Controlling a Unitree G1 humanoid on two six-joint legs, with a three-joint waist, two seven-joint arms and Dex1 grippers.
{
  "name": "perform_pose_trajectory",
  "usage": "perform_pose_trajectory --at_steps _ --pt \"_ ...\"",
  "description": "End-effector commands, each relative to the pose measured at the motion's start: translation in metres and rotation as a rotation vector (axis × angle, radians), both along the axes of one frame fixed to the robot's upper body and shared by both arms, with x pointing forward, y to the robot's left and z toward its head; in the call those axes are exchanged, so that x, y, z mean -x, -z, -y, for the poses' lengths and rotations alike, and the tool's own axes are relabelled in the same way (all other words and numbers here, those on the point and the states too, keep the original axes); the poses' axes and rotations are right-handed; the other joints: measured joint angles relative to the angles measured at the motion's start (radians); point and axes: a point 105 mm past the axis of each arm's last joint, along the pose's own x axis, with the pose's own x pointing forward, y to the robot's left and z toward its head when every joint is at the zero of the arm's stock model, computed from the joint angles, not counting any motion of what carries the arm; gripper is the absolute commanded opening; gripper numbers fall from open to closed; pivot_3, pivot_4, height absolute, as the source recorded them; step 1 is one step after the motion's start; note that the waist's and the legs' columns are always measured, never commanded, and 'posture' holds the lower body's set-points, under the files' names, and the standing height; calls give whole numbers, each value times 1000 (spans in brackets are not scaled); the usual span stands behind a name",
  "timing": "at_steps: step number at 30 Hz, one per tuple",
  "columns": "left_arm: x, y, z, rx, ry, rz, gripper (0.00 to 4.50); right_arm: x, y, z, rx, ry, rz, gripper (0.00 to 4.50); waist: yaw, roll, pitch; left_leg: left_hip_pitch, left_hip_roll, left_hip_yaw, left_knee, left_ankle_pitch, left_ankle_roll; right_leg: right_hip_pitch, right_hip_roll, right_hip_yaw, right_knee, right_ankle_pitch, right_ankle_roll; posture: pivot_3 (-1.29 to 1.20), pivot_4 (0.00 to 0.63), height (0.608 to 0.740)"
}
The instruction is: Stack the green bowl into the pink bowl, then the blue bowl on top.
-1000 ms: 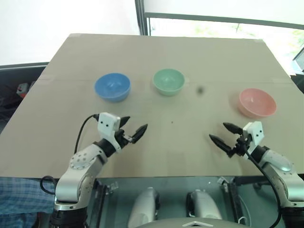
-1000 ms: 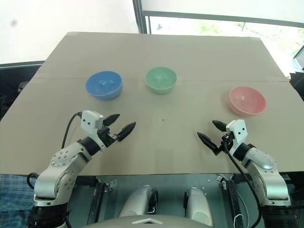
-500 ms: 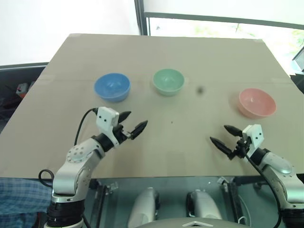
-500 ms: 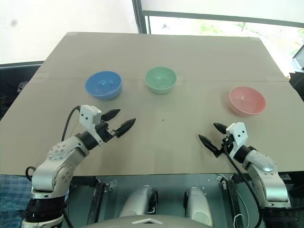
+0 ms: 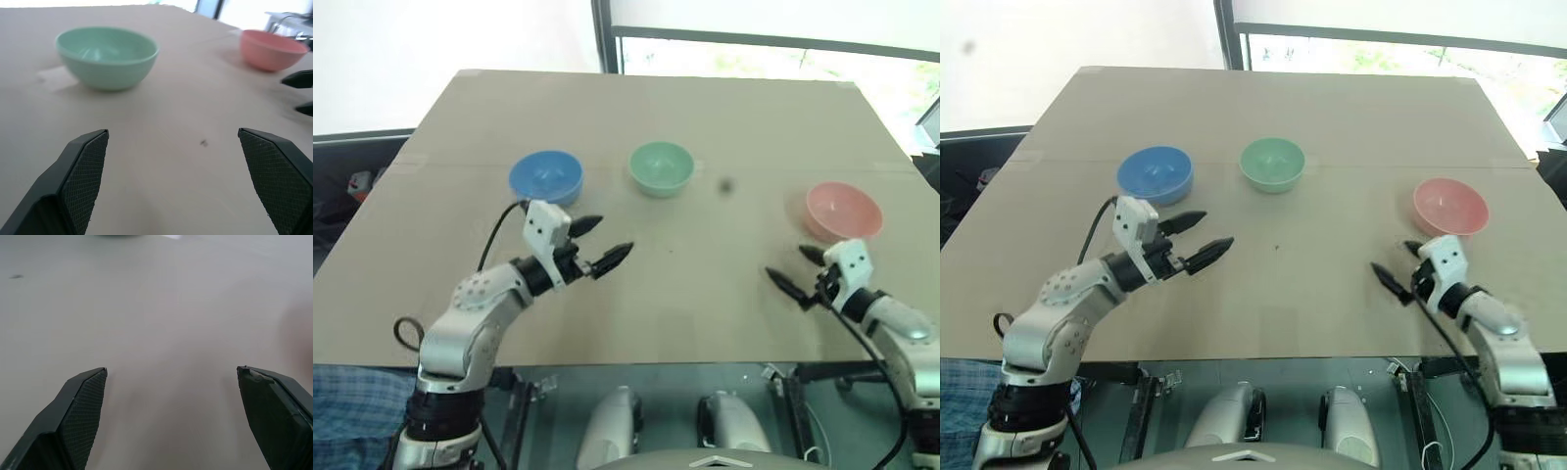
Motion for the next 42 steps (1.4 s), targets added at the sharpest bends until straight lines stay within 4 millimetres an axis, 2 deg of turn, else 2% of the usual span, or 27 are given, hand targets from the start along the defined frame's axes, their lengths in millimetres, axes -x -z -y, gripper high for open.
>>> perform_pose_trajectory --at_steps 1,5,12,15,19,22,29,32,37,40,41,42 --pt "17 -13 17 7 165 13 4500 -8 -20 19 201 37 86 4461 0 0 0 0 0 0 0 0 0 0 0 0 0 0 0 0 150 740" --pt "22 -12 21 -21 245 10 4500 -19 -37 25 311 55 139 4461 -4 0 0 0 0 2 -2 0 0 -1 1 1 -1 0 0 0 150 740" --pt "19 -11 22 -35 269 27 4500 -32 -50 27 361 42 172 4461 1 0 0 0 0 1 0 0 0 0 1 1 -1 0 0 0 150 740" --pt "19 -11 23 -33 272 31 4500 -37 -48 27 345 48 151 4461 0 0 0 -1 0 1 0 0 0 0 1 1 -2 0 0 0 150 740" --pt "19 -14 28 -17 292 40 4500 -49 -33 44 341 100 53 4461 1 0 0 -1 0 1 0 0 0 0 1 1 -2 0 0 0 150 740" --pt "19 -16 30 -12 302 45 4500 -58 -31 55 351 127 13 4461 0 0 0 -1 0 1 0 0 0 0 1 1 -1 0 0 0 150 740" --pt "21 -21 33 7 330 47 4500 -68 -23 63 405 102 -54 4461 -2 1 1 -1 0 1 -1 0 0 0 1 1 -2 0 0 0 150 740" --pt "23 -20 34 9 345 39 4500 -71 -23 60 411 83 -53 3658 -1 1 1 -1 0 1 -1 0 0 0 1 1 -2 0 0 0 150 740" --pt "23 -18 33 16 340 26 4500 -72 -23 58 434 59 -54 1646 -1 1 1 -1 0 1 0 0 0 0 1 1 -2 0 0 0 150 740" --pt "25 -18 34 44 340 14 4500 -72 -23 58 440 51 -54 264 -3 1 1 -1 0 1 0 0 0 0 1 1 -2 0 0 0 150 740" --pt "26 -17 35 41 343 13 4500 -72 -23 58 444 48 -51 14 -3 0 0 -1 0 1 0 0 0 0 1 1 -2 0 0 0 150 740" --pt "26 -17 35 39 343 13 4500 -72 -24 57 446 45 -48 14 -3 0 0 -1 0 1 0 0 0 0 1 1 -2 0 0 0 150 740"
